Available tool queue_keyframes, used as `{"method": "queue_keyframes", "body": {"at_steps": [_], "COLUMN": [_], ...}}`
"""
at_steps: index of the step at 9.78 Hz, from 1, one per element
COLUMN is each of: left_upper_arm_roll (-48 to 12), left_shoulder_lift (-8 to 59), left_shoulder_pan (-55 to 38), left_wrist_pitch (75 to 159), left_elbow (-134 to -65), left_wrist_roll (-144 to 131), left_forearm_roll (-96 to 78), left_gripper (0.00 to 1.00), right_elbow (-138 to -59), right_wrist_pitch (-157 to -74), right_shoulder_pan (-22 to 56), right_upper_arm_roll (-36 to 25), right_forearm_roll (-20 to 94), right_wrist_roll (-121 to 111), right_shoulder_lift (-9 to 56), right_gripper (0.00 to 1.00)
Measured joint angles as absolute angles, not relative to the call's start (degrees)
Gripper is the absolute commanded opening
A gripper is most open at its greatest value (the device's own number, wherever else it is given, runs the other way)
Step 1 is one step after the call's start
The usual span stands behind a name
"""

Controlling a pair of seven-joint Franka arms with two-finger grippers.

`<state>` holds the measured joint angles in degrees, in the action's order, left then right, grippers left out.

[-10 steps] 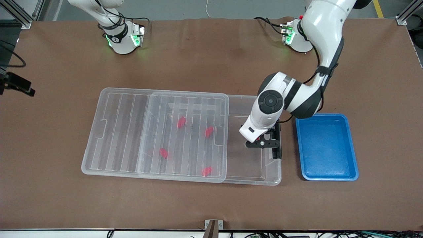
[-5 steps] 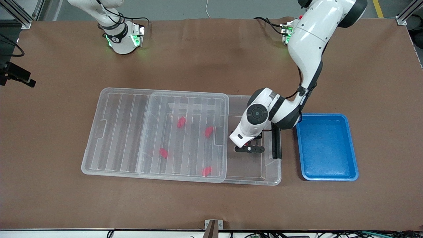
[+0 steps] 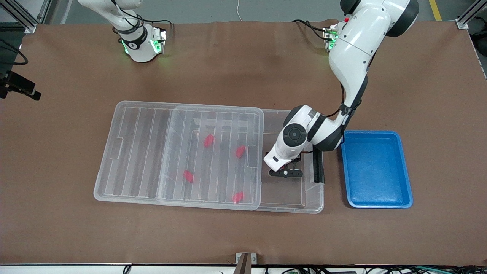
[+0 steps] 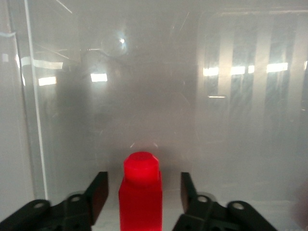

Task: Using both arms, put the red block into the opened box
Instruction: 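Lower the red block into the box and open the left gripper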

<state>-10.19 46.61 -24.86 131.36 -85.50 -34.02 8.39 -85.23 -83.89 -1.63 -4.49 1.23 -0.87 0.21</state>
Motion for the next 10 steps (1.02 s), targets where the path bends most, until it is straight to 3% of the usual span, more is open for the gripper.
{"method": "queue_keyframes", "body": {"at_steps": [4,10], "left_upper_arm_roll": [-10.2,-9.6], "left_shoulder_lift": [42.5,29.4], "left_shoulder_pan": [-24.4,-21.5], "left_wrist_pitch": [130.2,116.7], "left_elbow": [-84.1,-83.3], "left_wrist_roll": [-34.1,-34.0], "left_forearm_roll": [8.4,8.9], "left_gripper": [1.00,1.00], "right_elbow": [-85.2,-85.4], "right_wrist_pitch": [-83.9,-84.0], "right_shoulder_pan": [-1.6,-1.6], "right_upper_arm_roll": [-4.5,-4.5], "right_forearm_roll": [1.2,1.2], "right_wrist_roll": [-0.9,-0.9], "right_shoulder_lift": [0.2,0.2], "right_gripper": [1.00,1.00]}}
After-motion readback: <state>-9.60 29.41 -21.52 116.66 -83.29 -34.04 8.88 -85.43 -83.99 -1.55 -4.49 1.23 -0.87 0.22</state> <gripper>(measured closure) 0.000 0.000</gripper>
